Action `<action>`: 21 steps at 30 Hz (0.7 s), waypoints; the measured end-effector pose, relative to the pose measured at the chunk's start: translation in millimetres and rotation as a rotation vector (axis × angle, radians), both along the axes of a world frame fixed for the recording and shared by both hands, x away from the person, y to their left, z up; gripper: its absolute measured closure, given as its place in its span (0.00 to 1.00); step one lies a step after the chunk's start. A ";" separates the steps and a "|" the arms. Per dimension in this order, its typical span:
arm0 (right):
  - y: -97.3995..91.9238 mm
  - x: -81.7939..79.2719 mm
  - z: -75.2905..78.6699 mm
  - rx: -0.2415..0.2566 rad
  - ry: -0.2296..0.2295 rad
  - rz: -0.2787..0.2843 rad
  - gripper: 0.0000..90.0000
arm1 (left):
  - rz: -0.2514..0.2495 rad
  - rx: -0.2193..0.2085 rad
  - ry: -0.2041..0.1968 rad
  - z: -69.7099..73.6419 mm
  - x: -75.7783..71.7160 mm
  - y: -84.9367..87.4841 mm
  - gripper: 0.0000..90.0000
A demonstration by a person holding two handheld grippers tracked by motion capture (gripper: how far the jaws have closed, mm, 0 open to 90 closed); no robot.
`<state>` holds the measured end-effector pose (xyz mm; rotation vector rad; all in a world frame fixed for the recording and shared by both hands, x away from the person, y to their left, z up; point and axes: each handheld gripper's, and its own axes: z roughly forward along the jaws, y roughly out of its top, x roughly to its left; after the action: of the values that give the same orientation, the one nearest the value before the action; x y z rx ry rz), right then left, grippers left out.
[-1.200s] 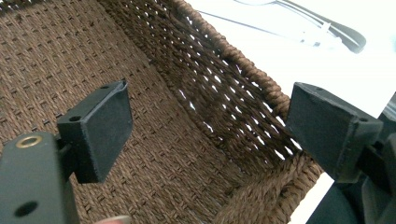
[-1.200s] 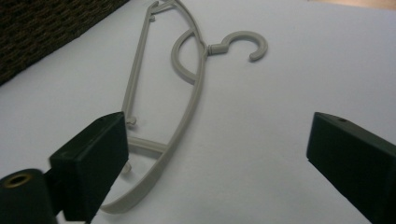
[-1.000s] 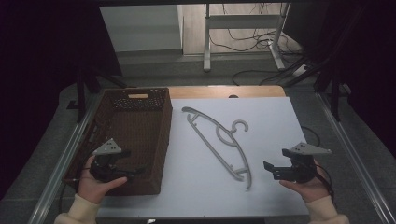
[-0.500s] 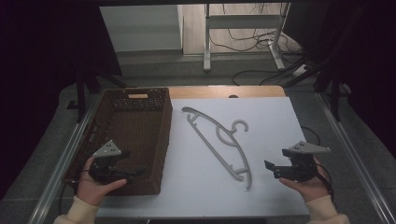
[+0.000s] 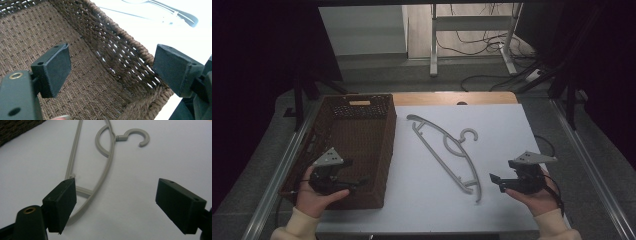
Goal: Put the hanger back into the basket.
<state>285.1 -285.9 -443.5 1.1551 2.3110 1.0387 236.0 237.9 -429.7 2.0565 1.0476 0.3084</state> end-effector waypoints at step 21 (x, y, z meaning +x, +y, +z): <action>44.8 48.2 -8.4 -0.077 0.073 -0.029 0.27 | 0.013 -0.015 -0.003 2.9 -1.1 4.0 0.17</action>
<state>333.3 -241.0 -451.9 1.2120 2.3605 0.9033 234.9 241.9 -426.8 2.0360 1.0585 0.3085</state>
